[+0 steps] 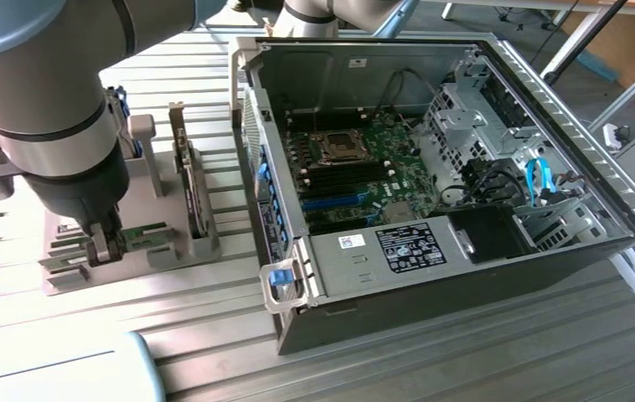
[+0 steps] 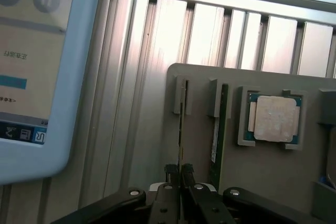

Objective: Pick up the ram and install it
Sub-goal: 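Pick up the ram and move it above insertion slot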

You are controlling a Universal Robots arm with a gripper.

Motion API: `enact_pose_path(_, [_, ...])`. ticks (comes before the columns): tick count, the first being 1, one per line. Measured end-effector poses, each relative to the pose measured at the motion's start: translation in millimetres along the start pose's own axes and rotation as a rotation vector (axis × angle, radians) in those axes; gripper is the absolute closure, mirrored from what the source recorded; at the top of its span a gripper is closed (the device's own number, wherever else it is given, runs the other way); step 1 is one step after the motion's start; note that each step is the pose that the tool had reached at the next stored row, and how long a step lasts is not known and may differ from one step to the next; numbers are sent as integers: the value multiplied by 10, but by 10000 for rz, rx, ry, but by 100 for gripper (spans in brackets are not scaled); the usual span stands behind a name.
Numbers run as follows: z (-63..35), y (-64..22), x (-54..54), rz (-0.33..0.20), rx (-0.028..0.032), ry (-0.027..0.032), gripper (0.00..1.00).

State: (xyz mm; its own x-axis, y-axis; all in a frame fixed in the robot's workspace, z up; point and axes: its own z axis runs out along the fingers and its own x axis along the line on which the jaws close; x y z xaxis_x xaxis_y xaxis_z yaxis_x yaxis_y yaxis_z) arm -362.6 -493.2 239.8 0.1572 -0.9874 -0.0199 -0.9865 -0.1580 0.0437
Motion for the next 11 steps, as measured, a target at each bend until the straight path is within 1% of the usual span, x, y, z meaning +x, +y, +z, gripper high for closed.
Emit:
enact_pose_path(5, [-113, 1, -2, -1, 1, -1, 86])
enact_pose_path(8, [-202, 4, -3, 0, 0, 0, 86])
enact_pose_path(11, [-338, 9, -6, 0, -1, 0, 86])
